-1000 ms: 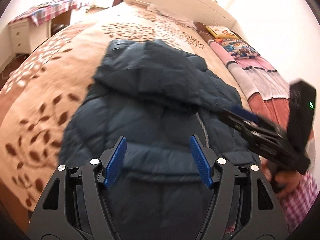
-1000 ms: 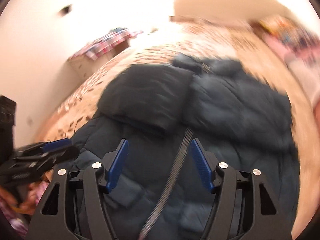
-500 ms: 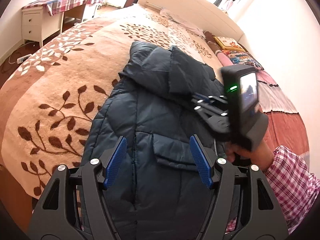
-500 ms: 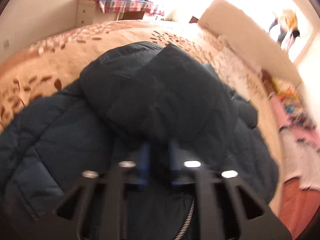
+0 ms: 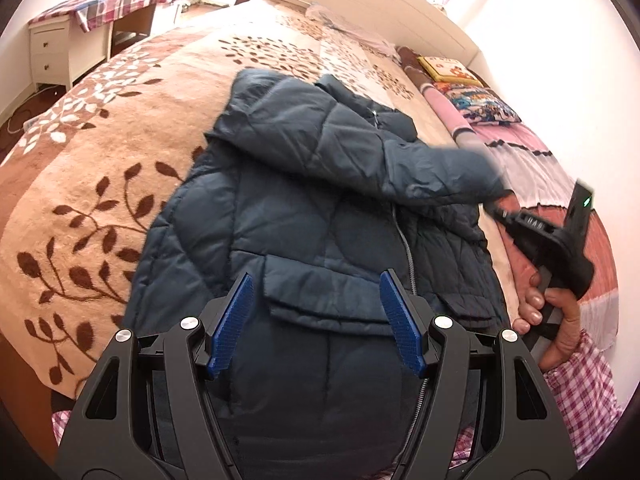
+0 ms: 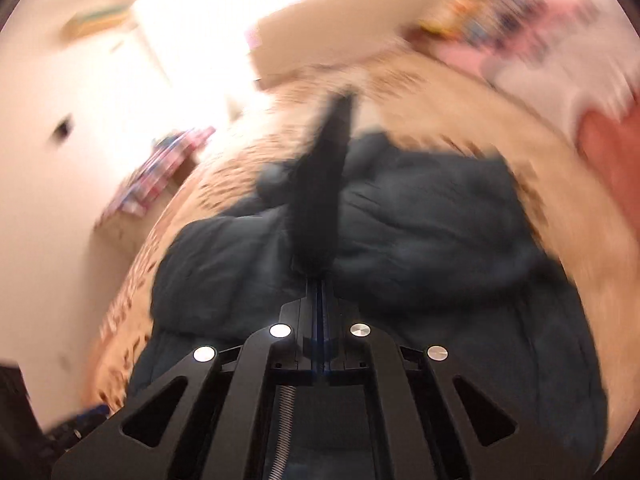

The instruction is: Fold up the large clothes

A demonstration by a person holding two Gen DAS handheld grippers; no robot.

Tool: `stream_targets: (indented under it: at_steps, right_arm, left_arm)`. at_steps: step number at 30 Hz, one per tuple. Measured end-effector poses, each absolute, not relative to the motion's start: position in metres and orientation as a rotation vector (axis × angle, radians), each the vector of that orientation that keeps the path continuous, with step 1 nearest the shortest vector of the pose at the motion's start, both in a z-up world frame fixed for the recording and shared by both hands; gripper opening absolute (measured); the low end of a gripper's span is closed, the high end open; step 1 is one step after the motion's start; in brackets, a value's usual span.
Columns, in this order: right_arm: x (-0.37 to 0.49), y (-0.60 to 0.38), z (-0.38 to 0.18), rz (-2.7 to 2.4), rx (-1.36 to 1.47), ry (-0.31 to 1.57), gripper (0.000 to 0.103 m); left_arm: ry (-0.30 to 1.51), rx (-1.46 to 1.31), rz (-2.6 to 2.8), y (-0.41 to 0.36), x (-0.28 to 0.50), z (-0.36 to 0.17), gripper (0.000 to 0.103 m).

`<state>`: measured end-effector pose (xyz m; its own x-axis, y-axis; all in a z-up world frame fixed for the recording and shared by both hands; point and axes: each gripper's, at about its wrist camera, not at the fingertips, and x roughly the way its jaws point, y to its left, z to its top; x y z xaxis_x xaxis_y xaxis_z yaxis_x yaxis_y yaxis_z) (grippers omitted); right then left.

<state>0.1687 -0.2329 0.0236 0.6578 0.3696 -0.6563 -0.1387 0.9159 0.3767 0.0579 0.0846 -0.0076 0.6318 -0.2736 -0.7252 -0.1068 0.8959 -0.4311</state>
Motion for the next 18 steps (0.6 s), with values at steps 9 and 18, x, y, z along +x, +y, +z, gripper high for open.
stream_targets:
  at_steps: [9, 18]
  right_arm:
    - [0.179, -0.297, -0.036, 0.198, 0.624, 0.987, 0.001]
    - [0.188, -0.29, -0.024, 0.2, 0.623, 0.919, 0.067]
  left_arm:
    - [0.905, -0.372, -0.09, 0.063, 0.071, -0.001, 0.065]
    - [0.853, -0.328, 0.015, 0.081, 0.108, 0.009, 0.065]
